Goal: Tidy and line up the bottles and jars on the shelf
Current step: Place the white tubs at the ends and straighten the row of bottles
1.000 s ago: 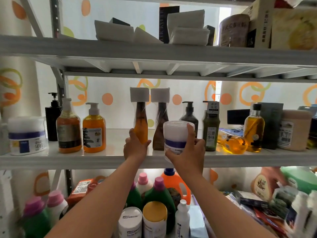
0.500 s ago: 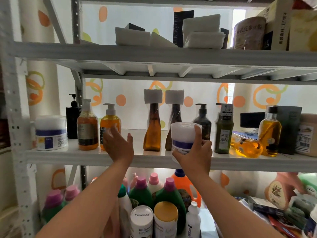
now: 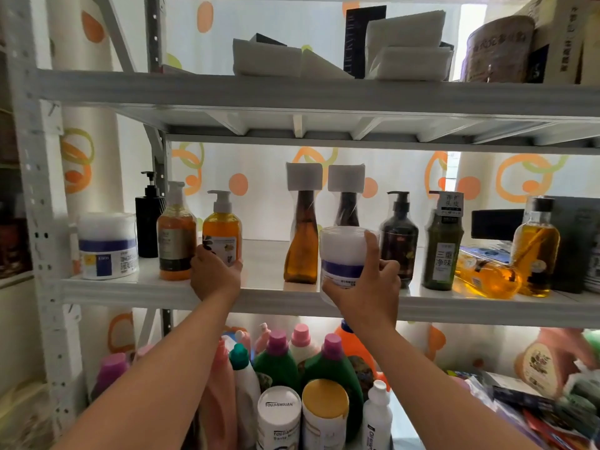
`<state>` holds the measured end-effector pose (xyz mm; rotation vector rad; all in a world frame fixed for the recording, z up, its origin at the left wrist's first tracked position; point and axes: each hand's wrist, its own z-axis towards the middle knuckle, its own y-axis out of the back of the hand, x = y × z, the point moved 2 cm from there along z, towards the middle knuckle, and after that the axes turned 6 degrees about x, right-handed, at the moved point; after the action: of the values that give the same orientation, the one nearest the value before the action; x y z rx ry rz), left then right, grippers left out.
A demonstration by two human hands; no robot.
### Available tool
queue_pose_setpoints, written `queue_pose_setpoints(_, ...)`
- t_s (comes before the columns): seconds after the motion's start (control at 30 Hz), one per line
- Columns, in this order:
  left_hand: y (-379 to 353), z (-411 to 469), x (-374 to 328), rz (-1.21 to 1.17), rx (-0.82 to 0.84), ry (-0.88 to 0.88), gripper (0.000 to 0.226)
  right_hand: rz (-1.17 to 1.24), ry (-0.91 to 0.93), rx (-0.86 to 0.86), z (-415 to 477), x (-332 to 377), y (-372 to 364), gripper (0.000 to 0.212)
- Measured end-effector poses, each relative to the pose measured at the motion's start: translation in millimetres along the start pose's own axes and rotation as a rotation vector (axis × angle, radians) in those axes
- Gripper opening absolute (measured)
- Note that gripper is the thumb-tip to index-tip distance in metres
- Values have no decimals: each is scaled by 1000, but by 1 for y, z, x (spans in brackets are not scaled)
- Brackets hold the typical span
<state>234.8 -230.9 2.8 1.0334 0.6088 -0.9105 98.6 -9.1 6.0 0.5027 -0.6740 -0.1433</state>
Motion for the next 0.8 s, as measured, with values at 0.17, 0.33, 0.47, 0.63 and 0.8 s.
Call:
queue_pose_setpoints(0.17,-7,-11,-13,-9,53,-42,73,8,16,2,-1,-2,0,98)
queue_pose_setpoints(0.33,-15,-22,-26,-1,104,-48,73,7,18,7,-1,-2,-1,99)
queue_pose_setpoints(0.47,-23,-28,-34,-18,161,-69,72,3,18,9,-2,-2,0,98)
queue_pose_setpoints(0.63,-31,-35,-42,-54,198,-77,74,-5,15,9,-2,-2,0,98)
queue_pose_setpoints(0.8,-29,-30,-39,-66,217,-63,74,-5,12,9,-1,-1,0,98)
